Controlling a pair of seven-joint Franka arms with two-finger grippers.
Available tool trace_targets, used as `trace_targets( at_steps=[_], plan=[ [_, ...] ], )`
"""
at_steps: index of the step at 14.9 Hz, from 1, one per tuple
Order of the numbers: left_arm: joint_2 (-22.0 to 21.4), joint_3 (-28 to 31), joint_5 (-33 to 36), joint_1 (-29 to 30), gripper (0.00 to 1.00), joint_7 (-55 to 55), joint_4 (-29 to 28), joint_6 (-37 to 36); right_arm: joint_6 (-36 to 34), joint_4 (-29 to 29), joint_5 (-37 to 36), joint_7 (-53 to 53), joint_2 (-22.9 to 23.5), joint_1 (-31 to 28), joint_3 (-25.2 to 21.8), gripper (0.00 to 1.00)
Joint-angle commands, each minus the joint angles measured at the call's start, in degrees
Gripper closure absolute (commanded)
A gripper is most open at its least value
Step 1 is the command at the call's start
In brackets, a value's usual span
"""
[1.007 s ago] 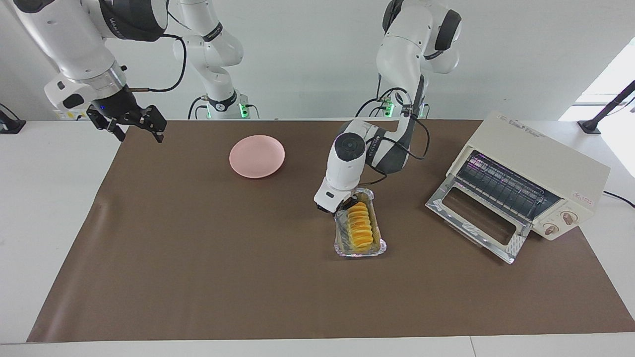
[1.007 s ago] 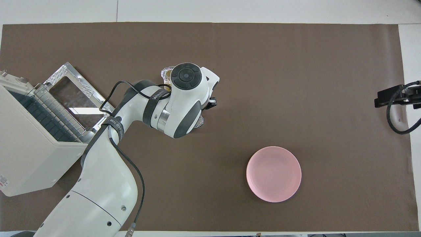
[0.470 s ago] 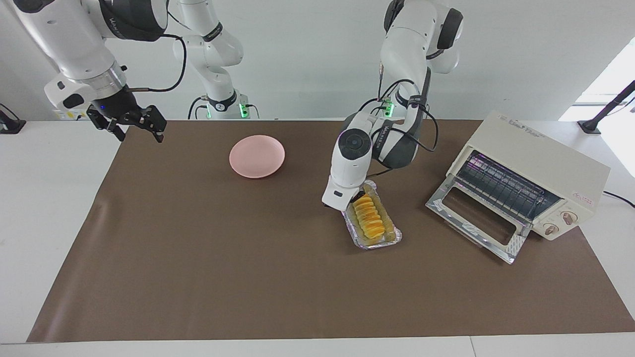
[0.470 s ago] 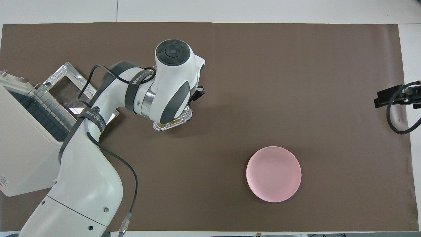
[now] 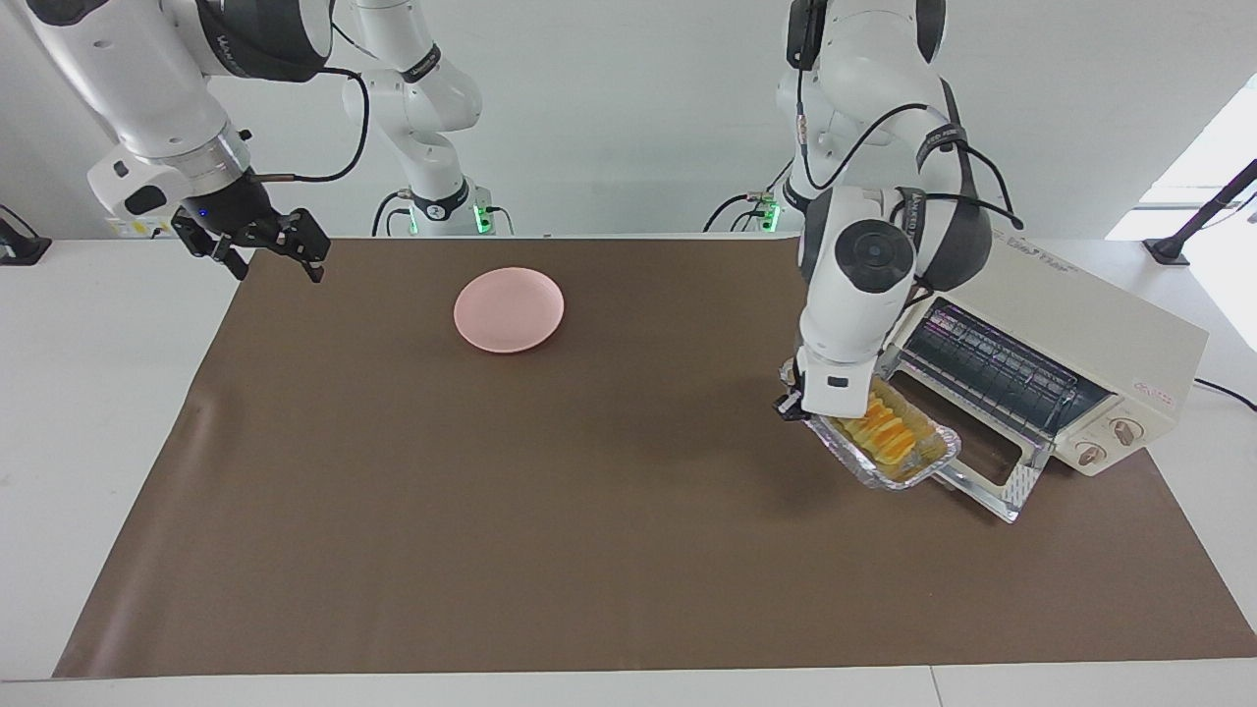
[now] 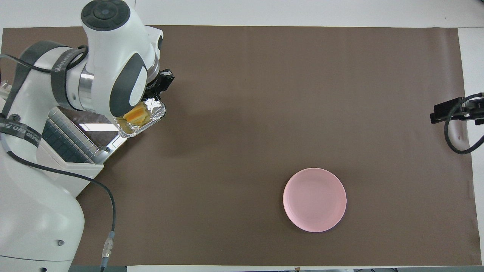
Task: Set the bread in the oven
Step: 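Carry the foil tray with the left gripper into the open oven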
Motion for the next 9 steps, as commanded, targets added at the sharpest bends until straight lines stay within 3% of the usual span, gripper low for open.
trace_targets(
  at_steps=[1, 9],
  plan=[
    [-0.30, 3.45, -0.34, -0.50, 1.00, -2.74, -2.13, -1.59, -0.01, -0.98, 0.13, -0.68, -1.04, 0.25, -0.21, 0.00],
    [-2.41, 5.49, -0.17, 7.50, 1.00, -1.95, -7.05, -2.91, 0.07, -0.98, 0.13, -0.68, -1.04, 0.25, -0.21, 0.00]
  ],
)
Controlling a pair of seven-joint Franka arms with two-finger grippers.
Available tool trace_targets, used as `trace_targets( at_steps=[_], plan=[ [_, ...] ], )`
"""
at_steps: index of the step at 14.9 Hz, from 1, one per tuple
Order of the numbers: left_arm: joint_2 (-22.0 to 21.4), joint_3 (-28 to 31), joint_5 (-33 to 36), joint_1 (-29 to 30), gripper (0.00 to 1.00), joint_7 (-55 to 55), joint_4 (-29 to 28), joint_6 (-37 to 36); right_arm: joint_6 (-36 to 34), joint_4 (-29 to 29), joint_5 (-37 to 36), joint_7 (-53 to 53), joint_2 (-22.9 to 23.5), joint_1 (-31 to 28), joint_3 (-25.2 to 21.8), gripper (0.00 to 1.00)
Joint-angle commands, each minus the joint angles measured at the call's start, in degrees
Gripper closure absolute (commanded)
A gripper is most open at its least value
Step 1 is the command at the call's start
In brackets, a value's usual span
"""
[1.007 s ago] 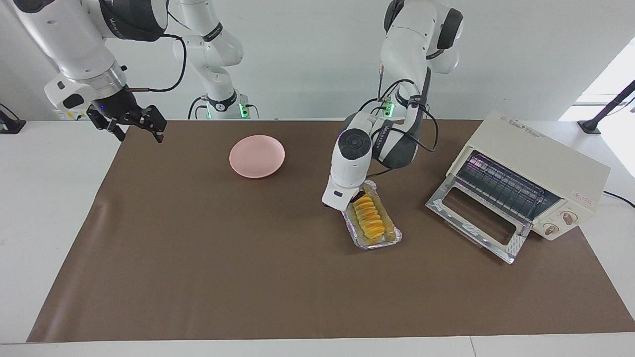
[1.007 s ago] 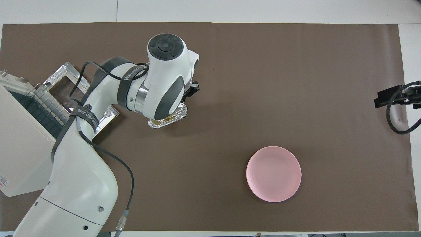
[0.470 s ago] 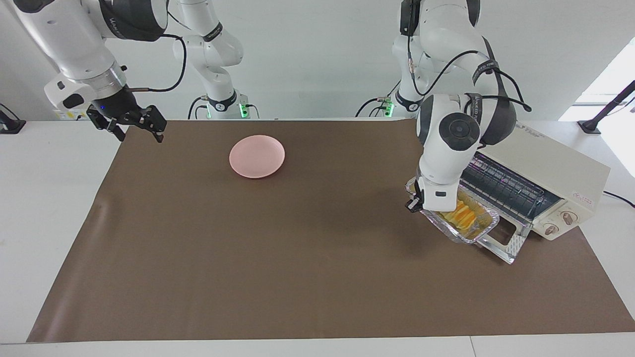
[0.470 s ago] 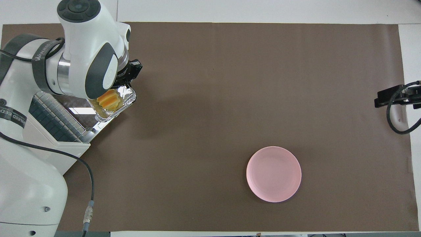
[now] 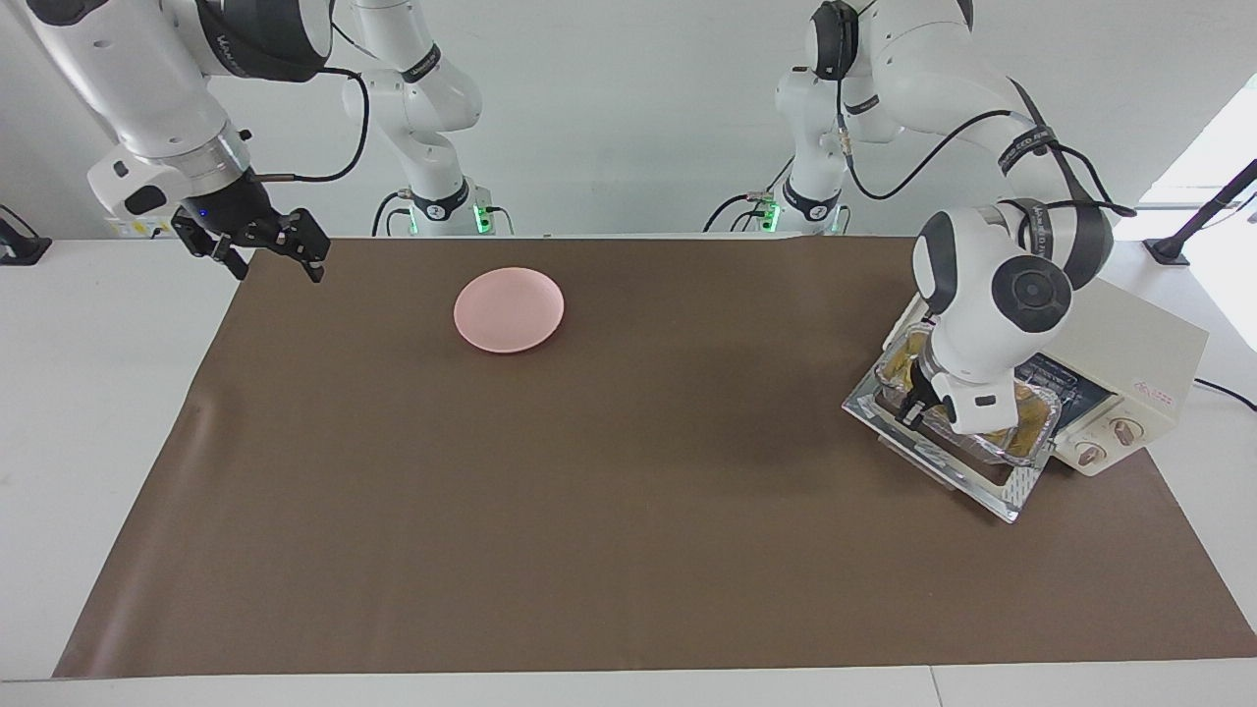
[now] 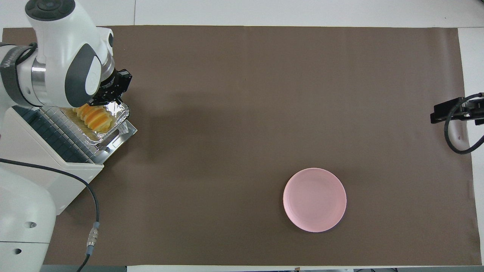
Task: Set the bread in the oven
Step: 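Carry the foil tray with the left gripper into the open oven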
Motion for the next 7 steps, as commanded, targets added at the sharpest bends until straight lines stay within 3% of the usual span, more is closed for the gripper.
trace_targets(
  at_steps=[1, 7],
  plan=[
    [-2.60, -0.02, -0.06, 0.66, 1.00, -0.22, -3.49, -0.69, -0.01, -0.98, 0.13, -0.68, -1.04, 0.25, -0.21, 0.00],
    [-4.79, 0.16, 1.34, 3.13, 1.00, 2.68, -8.76, -1.12, -0.01, -0.98, 0.13, -0.68, -1.04, 0.25, -0.21, 0.00]
  ],
)
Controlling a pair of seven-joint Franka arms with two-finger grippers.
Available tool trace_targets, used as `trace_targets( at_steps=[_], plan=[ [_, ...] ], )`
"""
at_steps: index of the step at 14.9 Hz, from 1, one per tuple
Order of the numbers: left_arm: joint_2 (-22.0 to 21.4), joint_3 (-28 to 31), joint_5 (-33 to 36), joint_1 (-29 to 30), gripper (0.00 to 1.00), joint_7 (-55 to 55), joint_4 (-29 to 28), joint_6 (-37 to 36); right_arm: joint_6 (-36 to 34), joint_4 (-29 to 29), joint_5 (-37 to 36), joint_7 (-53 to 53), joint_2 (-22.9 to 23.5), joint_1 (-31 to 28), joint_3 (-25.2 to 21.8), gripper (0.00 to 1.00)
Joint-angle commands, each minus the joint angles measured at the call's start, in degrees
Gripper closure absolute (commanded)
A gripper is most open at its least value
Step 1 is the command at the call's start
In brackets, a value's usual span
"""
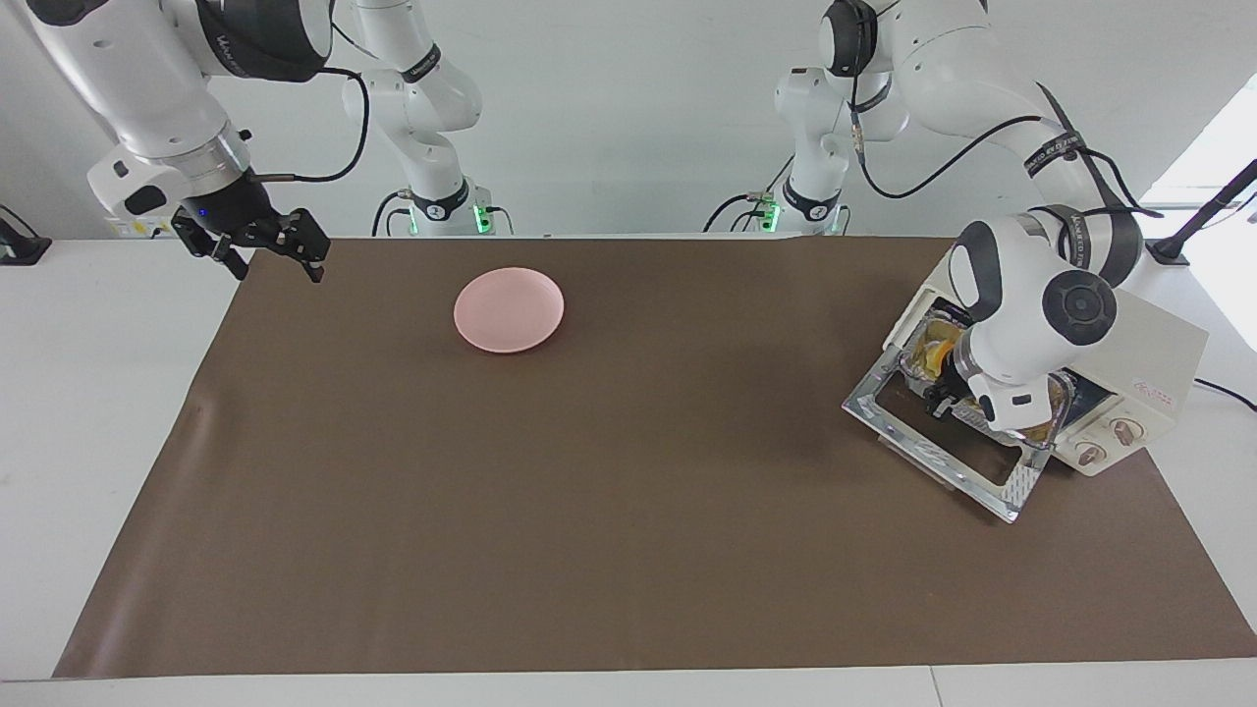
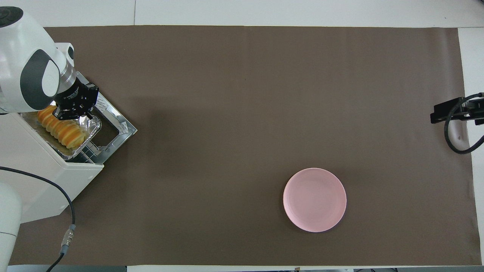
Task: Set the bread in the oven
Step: 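Carry the foil tray with the left gripper into the open oven, then lower the tray inside the oven and open the left gripper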
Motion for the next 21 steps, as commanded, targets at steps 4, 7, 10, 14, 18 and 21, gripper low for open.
trace_targets(
  at_steps=[4, 7, 10, 14, 18, 21],
  plan=[
    [-3.16, -0.13, 2.47, 1.37, 1.00, 0.93, -3.89, -1.50, 0.07, -0.98, 0.13, -0.68, -1.04, 0.25, -0.21, 0.00],
    [-4.03, -0.13, 3.60, 2.34, 1.00, 1.80, -5.47, -1.24, 0.07, -0.98, 0.13, -0.68, -1.04, 0.25, -0.21, 0.00],
    [-4.30, -0.13, 3.79, 2.69, 1.00, 3.21, -6.18, -0.71, -0.02, -0.98, 0.13, -0.68, -1.04, 0.25, -0.21, 0.00],
    [-4.30, -0.13, 4.05, 2.69, 1.00, 3.21, -6.45, -0.62, 0.07, -0.98, 0.13, -0.68, -1.04, 0.25, -0.21, 0.00],
    [-4.30, -0.13, 4.05, 2.69, 1.00, 4.00, -6.45, -0.10, 0.07, -0.98, 0.13, -0.68, -1.04, 0.25, -0.21, 0.00],
    [-4.30, -0.13, 4.14, 2.69, 0.51, 5.58, -6.36, -0.01, 0.07, -0.98, 0.13, -0.68, -1.04, 0.25, -0.21, 0.00]
  ],
)
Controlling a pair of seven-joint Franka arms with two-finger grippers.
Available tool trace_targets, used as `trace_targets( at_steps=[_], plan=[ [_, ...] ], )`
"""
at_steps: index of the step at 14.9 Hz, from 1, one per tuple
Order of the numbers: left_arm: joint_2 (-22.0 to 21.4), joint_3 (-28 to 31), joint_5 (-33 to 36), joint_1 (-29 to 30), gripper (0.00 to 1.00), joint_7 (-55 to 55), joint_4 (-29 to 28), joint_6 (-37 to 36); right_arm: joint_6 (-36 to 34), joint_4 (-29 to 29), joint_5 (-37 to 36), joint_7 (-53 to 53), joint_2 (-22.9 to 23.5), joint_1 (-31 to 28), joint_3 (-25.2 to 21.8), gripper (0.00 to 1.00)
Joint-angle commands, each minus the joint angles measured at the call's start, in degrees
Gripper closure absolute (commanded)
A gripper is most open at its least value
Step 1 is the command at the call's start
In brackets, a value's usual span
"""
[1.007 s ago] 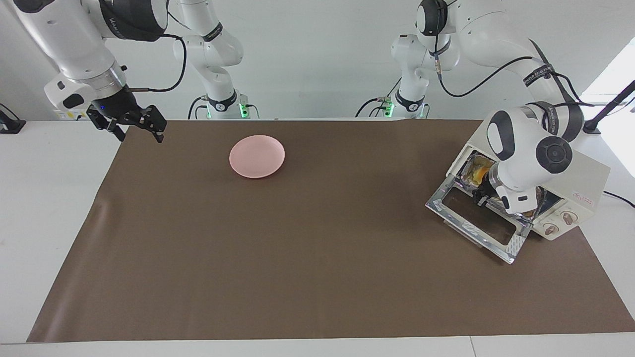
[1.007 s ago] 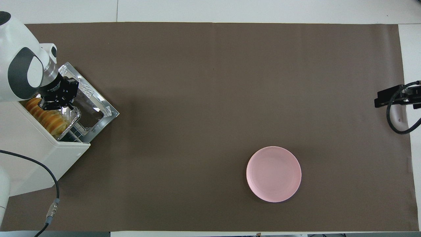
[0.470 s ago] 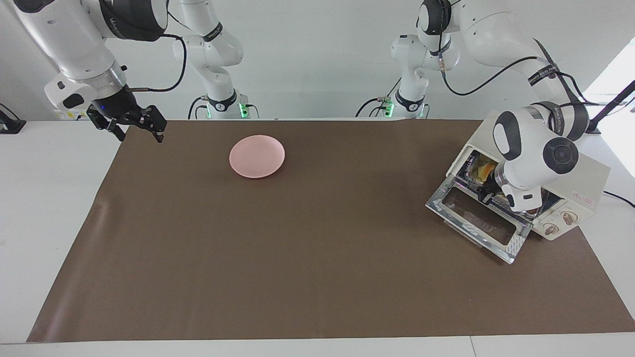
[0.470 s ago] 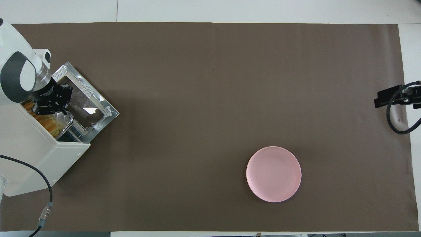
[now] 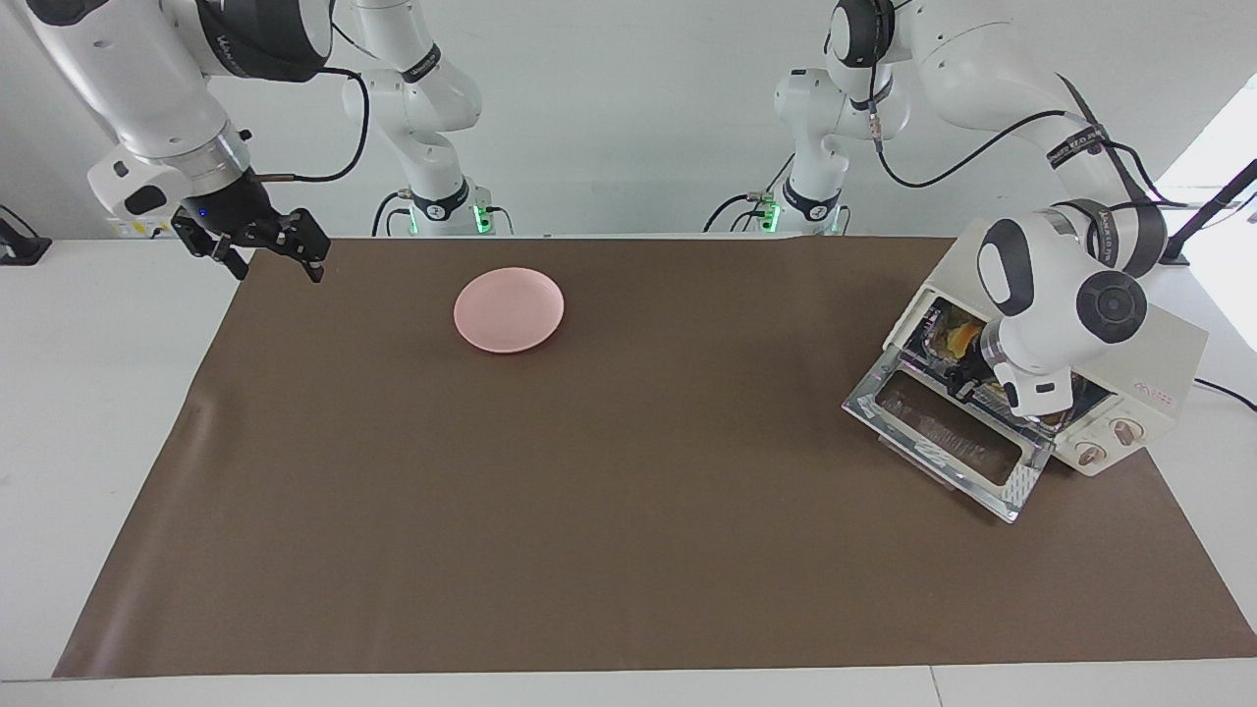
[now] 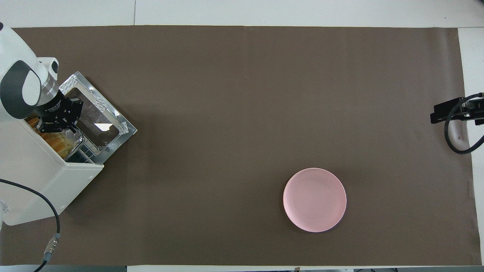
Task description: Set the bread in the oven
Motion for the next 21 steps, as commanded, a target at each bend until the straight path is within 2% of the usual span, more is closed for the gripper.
trace_targets(
  at_steps=[1, 2, 4, 5, 6, 13, 16, 17, 19, 21],
  plan=[
    [-1.96, -0.19, 1.33, -0.07, 0.43, 1.32, -2.01, 1.05, -0.01, -0.98, 0.13, -0.68, -1.04, 0.24, -0.21, 0.00],
    [-1.96, -0.19, 1.33, -0.07, 0.35, 1.32, -2.01, 1.31, 0.07, -0.98, 0.13, -0.68, -1.04, 0.24, -0.21, 0.00],
    [-1.96, -0.19, 2.64, -0.15, 0.27, 1.32, -1.75, 1.49, 0.07, -0.98, 0.13, -0.68, -1.04, 0.24, -0.21, 0.00],
    [-1.88, -0.19, 3.52, -0.50, 0.20, 1.32, -1.58, 1.75, 0.07, -0.98, 0.13, -0.68, -1.04, 0.24, -0.21, 0.00],
    [-1.79, -0.19, 4.14, -0.77, 0.00, 1.32, -1.49, 1.93, 0.07, -0.98, 0.13, -0.68, -1.04, 0.24, -0.21, 0.00],
    [-2.05, -0.55, 4.67, -3.14, 0.00, 3.59, 5.00, 2.64, -0.02, -0.98, 0.13, -0.68, -1.04, 0.24, -0.21, 0.00],
    [-3.71, -0.72, 4.58, -3.23, 0.00, 7.29, 7.74, 1.32, -0.01, -0.98, 0.13, -0.68, -1.04, 0.24, -0.21, 0.00],
    [-4.77, -0.72, 4.58, -3.14, 0.00, 8.69, 8.09, 0.79, -0.02, -0.98, 0.13, -0.68, -1.04, 0.24, -0.21, 0.00],
    [-9.94, -0.81, 4.32, -2.71, 0.00, 15.26, 7.48, -1.57, -0.02, -0.98, 0.13, -0.68, -1.04, 0.24, -0.21, 0.00],
    [-12.94, -0.81, 4.14, -2.44, 0.00, 22.12, 7.39, -5.96, -0.01, -0.98, 0.13, -0.68, -1.04, 0.24, -0.21, 0.00]
  ],
)
